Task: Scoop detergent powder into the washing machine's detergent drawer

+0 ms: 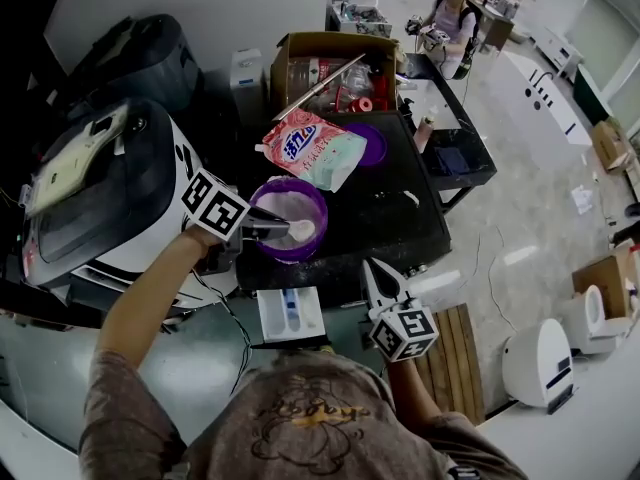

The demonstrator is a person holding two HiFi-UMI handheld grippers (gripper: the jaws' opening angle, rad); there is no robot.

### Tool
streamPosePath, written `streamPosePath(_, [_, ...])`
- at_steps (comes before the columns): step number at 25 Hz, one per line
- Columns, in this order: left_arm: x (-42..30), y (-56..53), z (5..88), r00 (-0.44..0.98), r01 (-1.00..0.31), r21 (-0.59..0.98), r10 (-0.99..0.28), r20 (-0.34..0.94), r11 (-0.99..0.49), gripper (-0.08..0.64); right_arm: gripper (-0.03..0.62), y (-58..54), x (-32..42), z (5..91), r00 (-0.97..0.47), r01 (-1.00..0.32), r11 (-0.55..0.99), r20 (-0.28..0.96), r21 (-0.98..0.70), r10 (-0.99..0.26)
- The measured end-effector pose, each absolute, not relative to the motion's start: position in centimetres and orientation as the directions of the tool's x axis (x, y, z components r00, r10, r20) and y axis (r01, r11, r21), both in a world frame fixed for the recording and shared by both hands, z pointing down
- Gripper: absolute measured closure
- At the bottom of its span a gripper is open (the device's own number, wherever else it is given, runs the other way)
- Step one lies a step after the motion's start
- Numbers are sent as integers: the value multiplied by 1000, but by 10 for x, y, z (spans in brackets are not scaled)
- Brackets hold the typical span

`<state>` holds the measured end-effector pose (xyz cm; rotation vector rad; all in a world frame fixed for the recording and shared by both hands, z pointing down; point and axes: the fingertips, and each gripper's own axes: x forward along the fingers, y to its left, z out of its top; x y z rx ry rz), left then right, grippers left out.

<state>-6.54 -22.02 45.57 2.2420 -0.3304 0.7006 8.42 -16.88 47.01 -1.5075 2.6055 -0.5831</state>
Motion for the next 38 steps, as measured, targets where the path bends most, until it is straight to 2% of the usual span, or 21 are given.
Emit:
streamPosePath(9, [-82,-233,443,865,-468,641,-166,474,-608,535,590,-166,78,474,-522,-827,456,148,-329,-840])
streamPosePath(21, [-107,-239,421,889,-438,763,-355,289,-475,535,590,-163,64,471,-549,-813,486,144,-321,-823])
streamPosePath(26, [-109,-222,413,888,-332,902,-413,201,-275,535,589,-161,60,470,-556,-811,494,147,-313,-818])
streamPosePath(38, [-135,-191,414,850,-326,910,-501,162,-258,535,589,-162,40,467,-593,-791,536,150,-295,-791])
